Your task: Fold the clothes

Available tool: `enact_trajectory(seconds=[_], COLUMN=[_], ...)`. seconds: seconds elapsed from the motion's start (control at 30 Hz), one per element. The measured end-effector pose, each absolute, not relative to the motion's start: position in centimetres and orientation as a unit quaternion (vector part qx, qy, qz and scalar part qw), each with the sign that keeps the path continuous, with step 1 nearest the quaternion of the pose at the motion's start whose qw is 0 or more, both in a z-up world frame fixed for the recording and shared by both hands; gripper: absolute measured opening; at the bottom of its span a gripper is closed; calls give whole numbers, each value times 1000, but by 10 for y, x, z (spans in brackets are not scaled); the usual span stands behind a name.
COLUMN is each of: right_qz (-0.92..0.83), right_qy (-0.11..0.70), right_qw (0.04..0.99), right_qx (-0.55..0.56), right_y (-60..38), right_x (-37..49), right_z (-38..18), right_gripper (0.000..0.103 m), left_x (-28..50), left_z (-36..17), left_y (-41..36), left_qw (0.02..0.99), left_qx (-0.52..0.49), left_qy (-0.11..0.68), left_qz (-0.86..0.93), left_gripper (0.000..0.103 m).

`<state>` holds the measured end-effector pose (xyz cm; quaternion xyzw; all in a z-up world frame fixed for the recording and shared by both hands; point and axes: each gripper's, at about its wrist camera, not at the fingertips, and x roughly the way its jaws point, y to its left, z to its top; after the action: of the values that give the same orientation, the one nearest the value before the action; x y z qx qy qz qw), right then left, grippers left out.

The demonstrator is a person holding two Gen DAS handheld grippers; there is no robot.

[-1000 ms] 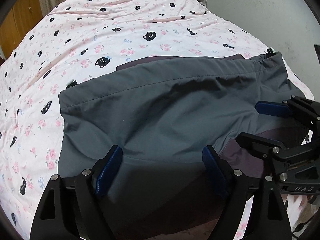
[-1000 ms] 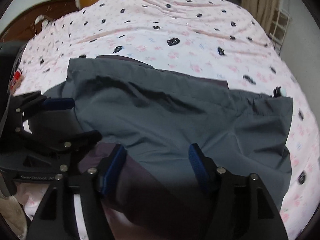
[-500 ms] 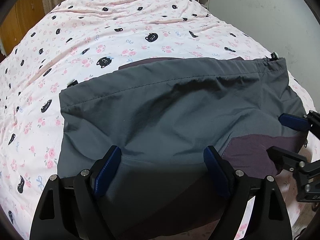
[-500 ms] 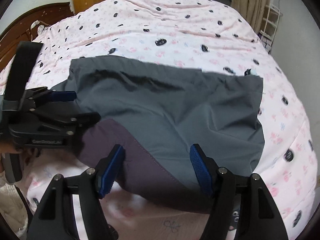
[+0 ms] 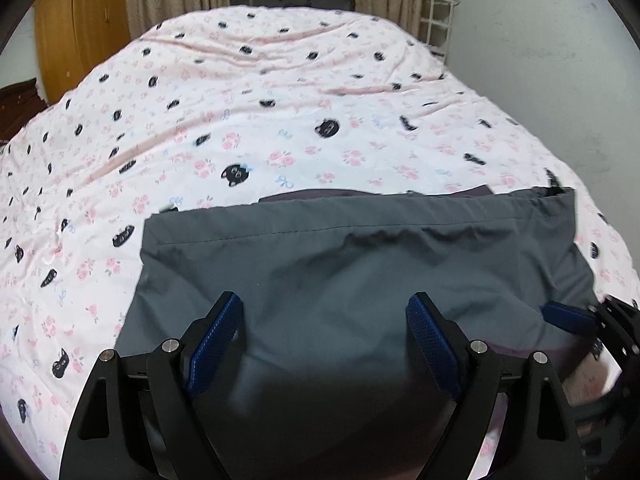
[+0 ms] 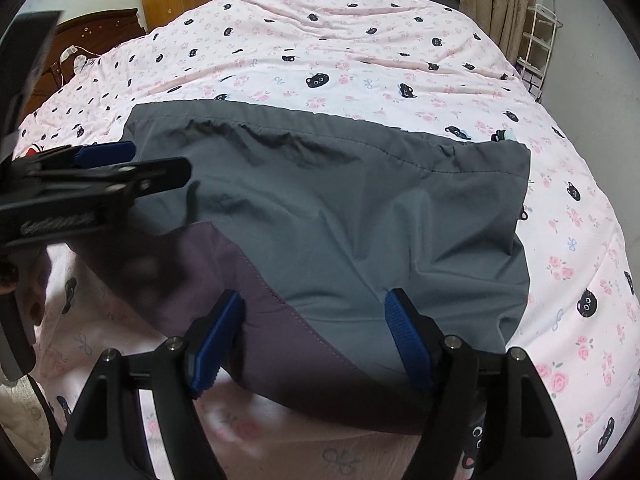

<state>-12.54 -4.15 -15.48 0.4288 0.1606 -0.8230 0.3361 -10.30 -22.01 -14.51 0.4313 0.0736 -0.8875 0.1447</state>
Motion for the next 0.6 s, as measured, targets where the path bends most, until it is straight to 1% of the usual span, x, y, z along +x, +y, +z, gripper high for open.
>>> enact_trajectory(seconds=[0.13,0.33,0.43,0.6], right_qz=[-823,-824,-827,-829], right_qy=[160,146,95,-11], right_qw=[337,341,344,337], right_qx=[428,430,434,445], right_y=[-41,-36,-17,33], right_x=[-125,-126,-129,-140], right_z=[-154,-143,-126,-110], right_gripper=[76,76,76,76], left_x=[-110,-111,-112,-113], left_z=[-162,-167,-169,-169], left_y=[-222,-219,-219,-219], left_qw=[148,149,150,151], left_qx=[452,452,452,451], left_qy=[72,67,68,68], left_qz=[-877,-877,-877,-877], left_gripper=[83,85,86,87])
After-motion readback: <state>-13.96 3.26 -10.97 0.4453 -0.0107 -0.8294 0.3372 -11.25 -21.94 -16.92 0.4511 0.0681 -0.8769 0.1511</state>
